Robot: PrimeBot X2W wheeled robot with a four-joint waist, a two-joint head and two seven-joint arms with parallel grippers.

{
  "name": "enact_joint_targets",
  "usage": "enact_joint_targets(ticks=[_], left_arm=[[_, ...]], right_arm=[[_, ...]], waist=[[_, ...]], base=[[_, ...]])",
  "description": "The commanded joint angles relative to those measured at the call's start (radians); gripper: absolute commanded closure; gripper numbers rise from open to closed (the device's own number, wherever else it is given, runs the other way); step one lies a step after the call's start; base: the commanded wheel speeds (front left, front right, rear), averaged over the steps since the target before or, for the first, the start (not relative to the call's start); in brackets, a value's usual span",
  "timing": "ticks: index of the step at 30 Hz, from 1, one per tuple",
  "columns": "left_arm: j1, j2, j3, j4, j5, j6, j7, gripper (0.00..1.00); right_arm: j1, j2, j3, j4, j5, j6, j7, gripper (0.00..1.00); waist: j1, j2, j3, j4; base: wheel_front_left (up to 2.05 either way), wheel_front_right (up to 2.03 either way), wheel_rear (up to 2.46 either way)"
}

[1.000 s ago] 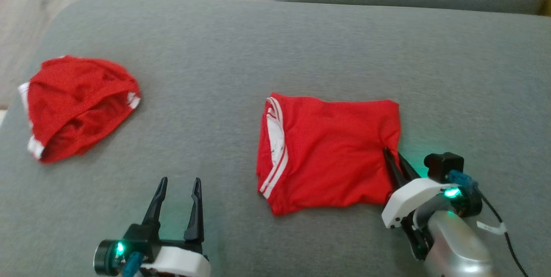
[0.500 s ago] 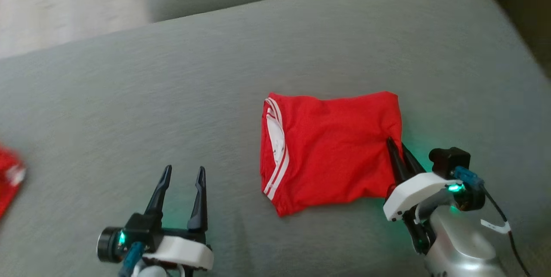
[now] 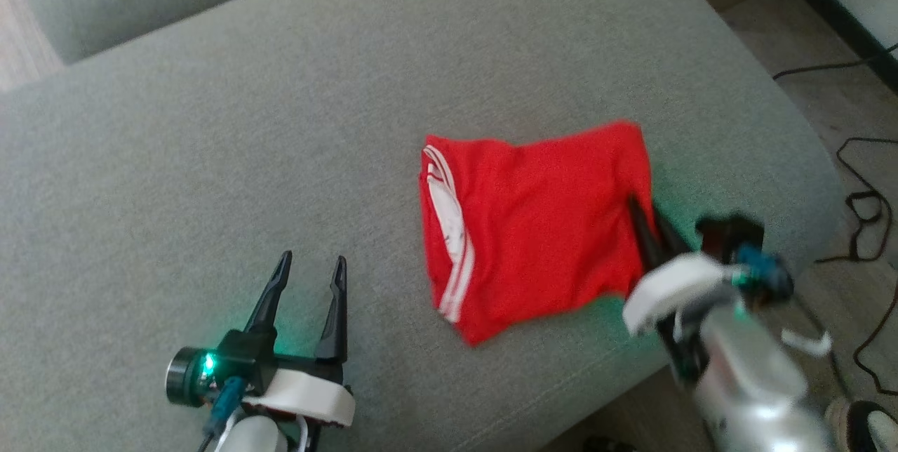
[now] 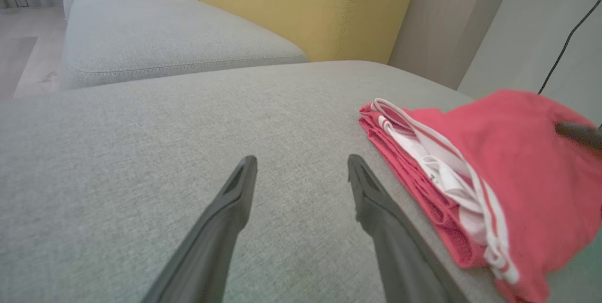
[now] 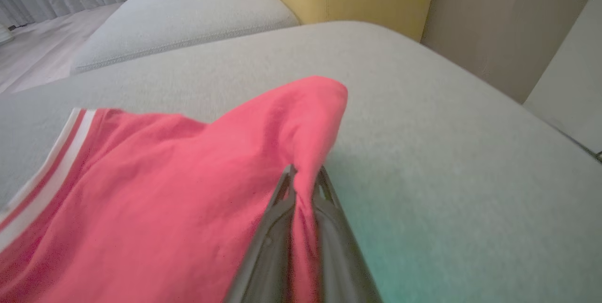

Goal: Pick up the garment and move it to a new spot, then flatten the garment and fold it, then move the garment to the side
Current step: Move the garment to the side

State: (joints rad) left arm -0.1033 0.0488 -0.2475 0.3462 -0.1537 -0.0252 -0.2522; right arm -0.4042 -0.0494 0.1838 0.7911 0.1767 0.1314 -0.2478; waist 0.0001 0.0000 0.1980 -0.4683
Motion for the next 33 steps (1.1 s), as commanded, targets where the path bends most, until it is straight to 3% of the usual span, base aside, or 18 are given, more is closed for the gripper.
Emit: enact_joint_targets(ticks=[1, 8, 15, 18, 19, 20, 25, 30, 33], left_arm=[[-0.036, 0.001, 0.033, -0.024, 0.01, -0.002, -0.01, 0.0], [-0.063, 0.001, 0.037, -0.009, 0.05, -0.02, -0.01, 0.0], [-0.104, 0.002, 0.052, -0.007, 0.078, -0.029, -0.01, 0.0], [-0.111, 0.001, 0.06, -0.008, 0.083, -0.031, -0.01, 0.0], [-0.112, 0.001, 0.062, -0.008, 0.084, -0.031, -0.01, 0.0], [-0.112, 0.001, 0.064, -0.007, 0.085, -0.031, -0.01, 0.0], [-0.11, 0.001, 0.078, -0.009, 0.078, -0.024, -0.01, 0.0], [-0.106, 0.001, 0.097, -0.018, 0.065, -0.008, -0.01, 0.0], [-0.102, 0.001, 0.104, -0.021, 0.058, -0.002, -0.01, 0.0]], right_arm=[[-0.075, -0.002, 0.011, -0.029, -0.012, -0.001, -0.014, 1.0], [-0.301, -0.081, -0.085, 0.057, -0.106, -0.001, 0.005, 1.0], [-0.457, -0.258, -0.3, 0.178, -0.289, -0.001, 0.041, 1.0], [-0.479, -0.299, -0.41, 0.196, -0.38, -0.001, 0.052, 1.0], [-0.481, -0.302, -0.44, 0.197, -0.414, -0.001, 0.057, 0.87], [-0.482, -0.297, -0.475, 0.196, -0.437, -0.001, 0.059, 0.0], [-0.499, -0.214, -0.544, 0.153, -0.473, -0.001, -0.004, 0.0], [-0.471, -0.094, -0.43, 0.004, -0.396, -0.001, -0.013, 0.0], [-0.417, -0.068, -0.35, -0.067, -0.354, -0.001, -0.013, 0.0]], waist=[[-0.0001, 0.0, 0.02, 0.011], [-0.0001, 0.0, 0.09, 0.086], [-0.0001, 0.0, 0.156, 0.166], [-0.0001, 0.0, 0.168, 0.182], [-0.0001, 0.0, 0.169, 0.185], [-0.0001, 0.0, 0.17, 0.187], [-0.0001, 0.0, 0.16, 0.191], [-0.0001, 0.0, 0.131, 0.21], [-0.0001, 0.0, 0.114, 0.228]], base=[[0.0, 0.0, 0.0], [0.0, 0.0, 0.0], [0.0, 0.0, 0.0], [0.0, 0.0, 0.0], [0.0, 0.0, 0.0], [0.0, 0.0, 0.0], [0.0, 0.0, 0.0], [0.0, 0.0, 0.0], [0.0, 0.0, 0.0]])
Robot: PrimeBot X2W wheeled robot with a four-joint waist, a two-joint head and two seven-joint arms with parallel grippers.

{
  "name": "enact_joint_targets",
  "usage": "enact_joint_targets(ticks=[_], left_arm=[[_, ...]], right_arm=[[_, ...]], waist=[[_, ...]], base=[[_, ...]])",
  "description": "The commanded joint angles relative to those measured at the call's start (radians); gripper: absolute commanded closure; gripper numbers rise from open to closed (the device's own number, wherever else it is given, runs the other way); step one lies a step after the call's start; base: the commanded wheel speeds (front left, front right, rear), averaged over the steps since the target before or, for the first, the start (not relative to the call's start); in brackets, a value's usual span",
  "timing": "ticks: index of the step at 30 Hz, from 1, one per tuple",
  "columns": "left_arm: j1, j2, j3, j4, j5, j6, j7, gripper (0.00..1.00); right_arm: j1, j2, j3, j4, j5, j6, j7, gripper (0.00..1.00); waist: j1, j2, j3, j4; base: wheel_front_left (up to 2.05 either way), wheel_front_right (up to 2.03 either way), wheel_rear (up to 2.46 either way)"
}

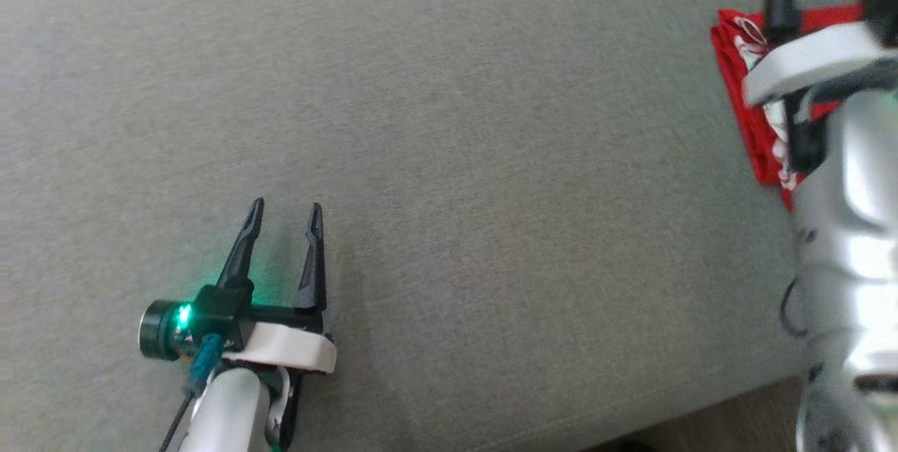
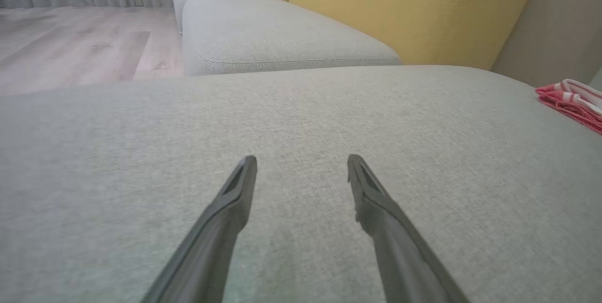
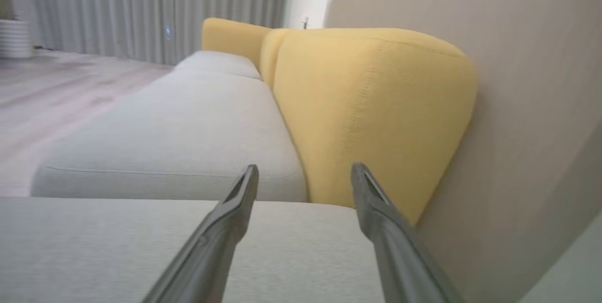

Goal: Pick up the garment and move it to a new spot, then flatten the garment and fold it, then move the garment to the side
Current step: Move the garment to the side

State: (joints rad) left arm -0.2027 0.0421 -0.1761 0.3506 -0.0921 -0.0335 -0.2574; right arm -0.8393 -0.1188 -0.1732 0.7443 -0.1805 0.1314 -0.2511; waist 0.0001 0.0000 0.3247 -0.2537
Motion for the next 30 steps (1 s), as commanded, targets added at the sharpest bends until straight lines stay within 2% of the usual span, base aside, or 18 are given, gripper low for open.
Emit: enact_joint_targets(ticks=[1, 6, 14, 21, 30], left_arm=[[-0.001, 0.008, 0.033, -0.028, -0.009, 0.009, -0.004, 0.0], [0.021, 0.008, 0.035, -0.039, -0.046, 0.031, -0.004, 0.0], [0.053, 0.008, 0.034, -0.046, -0.079, 0.049, -0.004, 0.0], [0.093, 0.008, 0.053, -0.041, -0.09, 0.063, -0.004, 0.0], [0.153, 0.008, 0.081, -0.032, -0.093, 0.079, -0.004, 0.0]], right_arm=[[0.05, 0.009, 0.037, -0.052, 0.03, -0.001, -0.01, 0.0], [0.216, 0.041, 0.113, -0.161, 0.143, -0.001, -0.01, 0.0], [0.411, 0.066, 0.127, -0.202, 0.213, -0.001, -0.011, 0.0], [0.531, 0.068, 0.177, -0.222, 0.29, -0.001, -0.011, 0.0], [0.62, 0.068, 0.215, -0.231, 0.331, -0.001, -0.011, 0.0]], waist=[[-0.0001, 0.0, -0.024, 0.027], [-0.0001, 0.0, -0.079, 0.096], [-0.0001, 0.0, -0.15, 0.195], [-0.0001, 0.0, -0.204, 0.25], [-0.0001, 0.0, -0.279, 0.289]], base=[[0.0, 0.0, 0.0], [0.0, 0.0, 0.0], [0.0, 0.0, 0.0], [0.0, 0.0, 0.0], [0.0, 0.0, 0.0]])
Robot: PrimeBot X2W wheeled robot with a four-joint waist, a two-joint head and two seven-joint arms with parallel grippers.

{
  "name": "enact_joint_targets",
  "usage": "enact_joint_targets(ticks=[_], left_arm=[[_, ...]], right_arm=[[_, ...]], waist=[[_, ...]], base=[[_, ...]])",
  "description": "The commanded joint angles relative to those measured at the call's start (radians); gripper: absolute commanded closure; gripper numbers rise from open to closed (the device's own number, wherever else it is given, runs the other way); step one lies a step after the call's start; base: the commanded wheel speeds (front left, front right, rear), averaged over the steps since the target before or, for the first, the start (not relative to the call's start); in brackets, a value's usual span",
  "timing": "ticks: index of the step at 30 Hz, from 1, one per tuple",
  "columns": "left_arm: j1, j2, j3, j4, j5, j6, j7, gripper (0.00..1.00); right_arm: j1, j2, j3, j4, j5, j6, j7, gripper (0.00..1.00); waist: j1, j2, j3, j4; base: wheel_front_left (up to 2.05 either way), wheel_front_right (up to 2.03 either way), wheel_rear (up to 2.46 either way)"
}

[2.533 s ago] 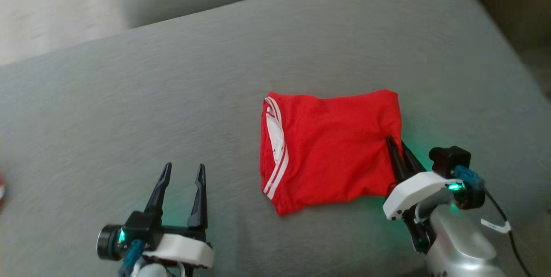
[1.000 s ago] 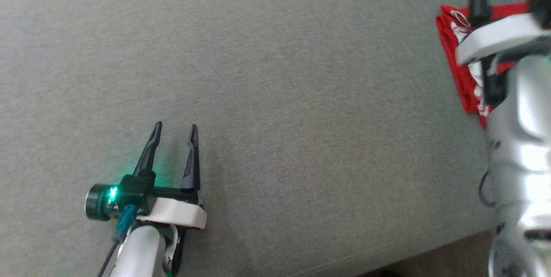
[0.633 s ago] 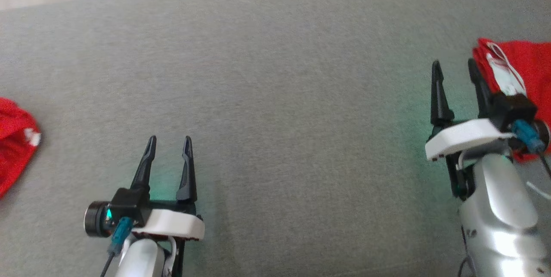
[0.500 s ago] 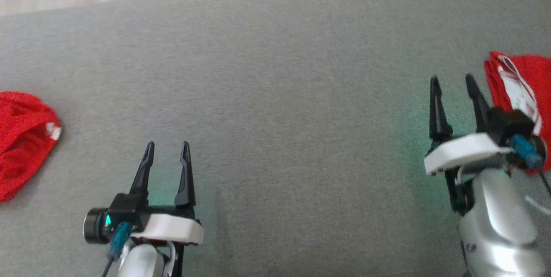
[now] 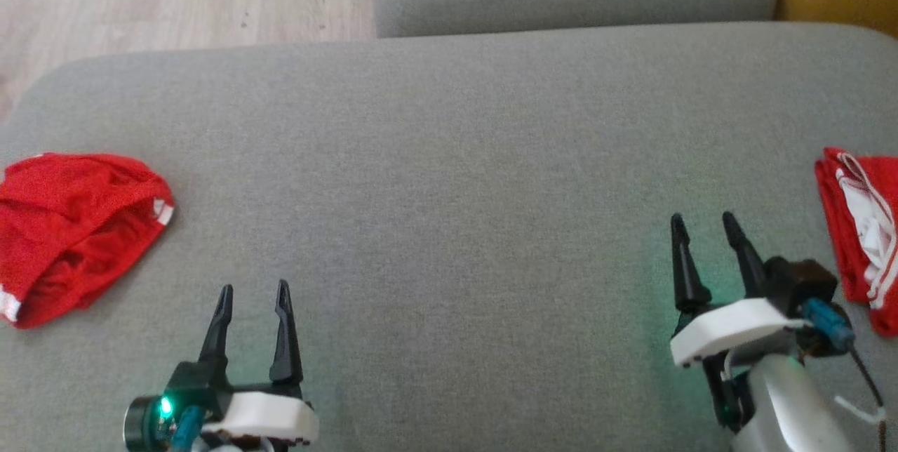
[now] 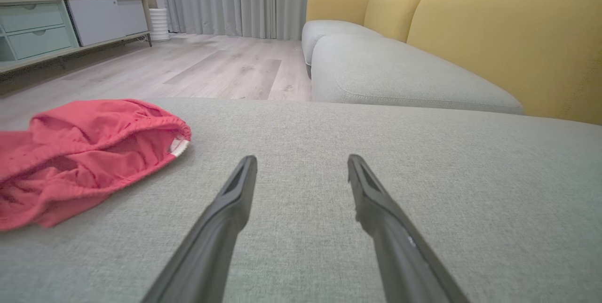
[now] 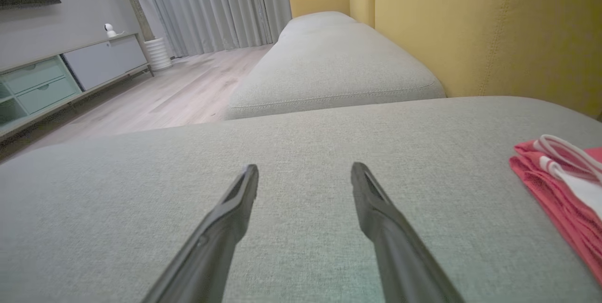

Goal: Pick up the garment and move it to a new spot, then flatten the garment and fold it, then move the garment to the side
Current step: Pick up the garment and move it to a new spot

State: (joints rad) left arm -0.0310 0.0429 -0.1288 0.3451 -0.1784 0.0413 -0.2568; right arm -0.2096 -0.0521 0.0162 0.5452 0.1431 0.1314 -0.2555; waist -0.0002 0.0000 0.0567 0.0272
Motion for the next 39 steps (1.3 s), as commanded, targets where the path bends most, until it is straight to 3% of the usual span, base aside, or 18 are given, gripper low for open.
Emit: enact_joint_targets(ticks=[1, 13, 17, 32, 39], left_arm=[[-0.014, 0.007, 0.035, -0.026, -0.007, 0.005, -0.005, 0.0], [0.007, 0.007, 0.048, -0.033, -0.006, 0.004, -0.005, 0.0], [0.005, 0.007, 0.05, -0.035, -0.017, 0.01, -0.005, 0.0], [0.058, 0.007, 0.122, -0.017, -0.017, 0.011, -0.005, 0.0], [0.092, 0.007, 0.187, -0.014, -0.044, 0.013, -0.005, 0.0]], right_arm=[[-0.004, 0.002, 0.027, -0.031, 0.009, -0.001, -0.006, 0.0], [0.004, 0.002, 0.052, -0.016, 0.01, -0.001, -0.006, 0.0], [0.005, 0.002, 0.067, -0.012, 0.004, -0.001, -0.006, 0.0], [0.027, 0.002, 0.175, -0.013, 0.036, -0.001, -0.006, 0.0], [0.017, 0.002, 0.229, -0.009, 0.05, -0.001, -0.006, 0.0]], waist=[[0.0002, 0.0, -0.016, 0.01], [0.0002, 0.0, -0.026, 0.012], [0.0002, 0.0, -0.018, 0.041], [0.0002, 0.0, -0.017, 0.418], [0.0002, 0.0, -0.006, 0.47]], base=[[0.0, 0.0, 0.0], [0.0, 0.0, 0.0], [0.0, 0.0, 0.0], [0.0, 0.0, 0.0], [0.0, 0.0, 0.0]])
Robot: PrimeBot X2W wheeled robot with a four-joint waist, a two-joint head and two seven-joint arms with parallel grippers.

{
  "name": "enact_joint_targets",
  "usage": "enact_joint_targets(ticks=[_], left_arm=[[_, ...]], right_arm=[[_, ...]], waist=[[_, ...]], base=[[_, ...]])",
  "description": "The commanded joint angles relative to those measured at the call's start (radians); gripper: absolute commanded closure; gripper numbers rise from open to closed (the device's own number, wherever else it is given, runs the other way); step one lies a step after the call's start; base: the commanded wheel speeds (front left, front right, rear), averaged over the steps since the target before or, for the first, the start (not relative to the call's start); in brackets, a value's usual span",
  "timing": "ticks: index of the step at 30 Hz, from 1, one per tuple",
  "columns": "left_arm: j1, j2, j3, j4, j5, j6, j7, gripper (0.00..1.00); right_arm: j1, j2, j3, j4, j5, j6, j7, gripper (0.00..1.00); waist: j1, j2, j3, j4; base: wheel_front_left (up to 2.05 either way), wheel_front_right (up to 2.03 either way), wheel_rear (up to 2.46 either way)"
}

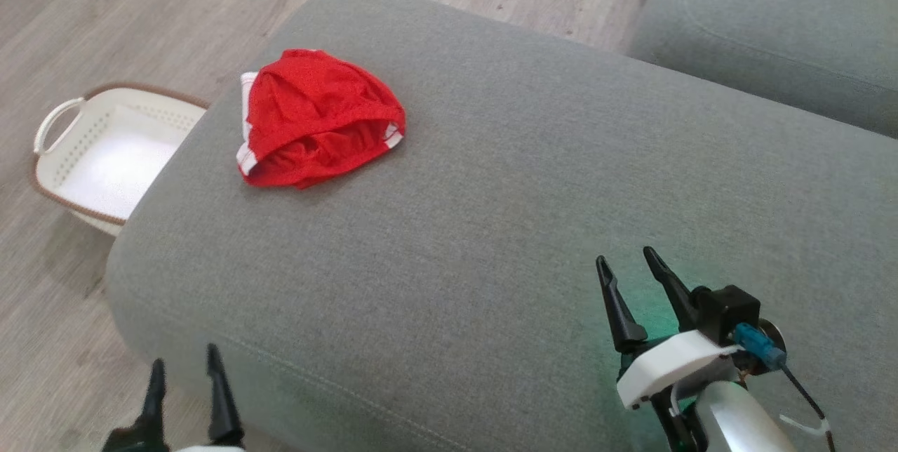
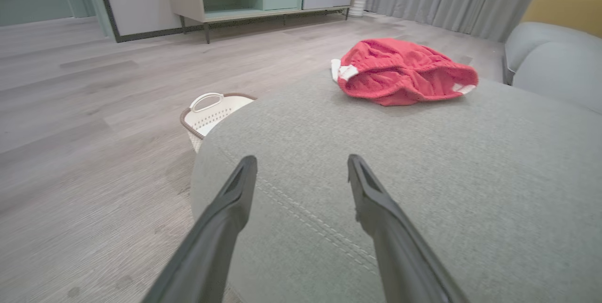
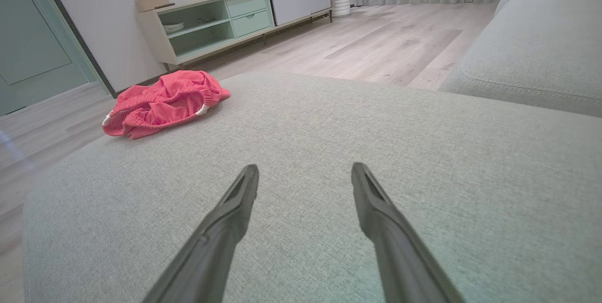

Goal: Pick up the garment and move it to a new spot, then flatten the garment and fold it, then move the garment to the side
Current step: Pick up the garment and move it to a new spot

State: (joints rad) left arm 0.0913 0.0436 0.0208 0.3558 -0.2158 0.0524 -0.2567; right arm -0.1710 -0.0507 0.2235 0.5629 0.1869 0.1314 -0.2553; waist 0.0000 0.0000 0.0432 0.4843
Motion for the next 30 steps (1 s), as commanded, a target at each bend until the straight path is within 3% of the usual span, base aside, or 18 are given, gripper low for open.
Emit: enact_joint_targets(ticks=[1, 9, 14, 17, 22, 30], left_arm=[[-0.03, 0.007, 0.046, -0.018, -0.024, 0.001, -0.005, 0.0], [-0.139, 0.009, 0.188, -0.029, -0.062, -0.063, -0.005, 0.0], [-0.265, 0.041, 0.278, -0.039, -0.048, -0.12, -0.005, 0.0], [-0.33, 0.07, 0.281, -0.017, -0.042, -0.143, -0.005, 0.0], [-0.518, 0.164, 0.262, 0.13, -0.074, -0.176, -0.005, 0.0], [-0.685, 0.241, 0.132, 0.374, -0.195, -0.183, 0.04, 0.0]], right_arm=[[-0.025, 0.0, 0.025, -0.027, 0.005, -0.001, -0.006, 0.0], [-0.073, 0.0, 0.032, -0.05, -0.03, -0.001, -0.006, 0.0], [-0.108, 0.0, 0.023, -0.085, -0.07, -0.001, -0.006, 0.0], [-0.125, 0.0, 0.013, -0.104, -0.086, -0.001, -0.006, 0.0], [-0.166, -0.011, 0.015, -0.154, -0.113, -0.001, -0.006, 0.0], [-0.198, -0.05, 0.013, -0.237, -0.122, -0.001, 0.005, 0.0]], waist=[[0.0, 0.0, 0.013, 0.011], [0.0, 0.0, 0.108, -0.043], [0.0, 0.0, 0.206, -0.084], [0.0, 0.0, 0.245, -0.101], [0.0, 0.0, 0.331, -0.146], [0.0, 0.0, 0.418, -0.21]], base=[[0.0, 0.0, 0.0], [0.0, 0.0, 0.0], [0.0, 0.0, 0.0], [0.0, 0.0, 0.0], [0.0, 0.0, 0.0], [0.0, 0.0, 0.0]])
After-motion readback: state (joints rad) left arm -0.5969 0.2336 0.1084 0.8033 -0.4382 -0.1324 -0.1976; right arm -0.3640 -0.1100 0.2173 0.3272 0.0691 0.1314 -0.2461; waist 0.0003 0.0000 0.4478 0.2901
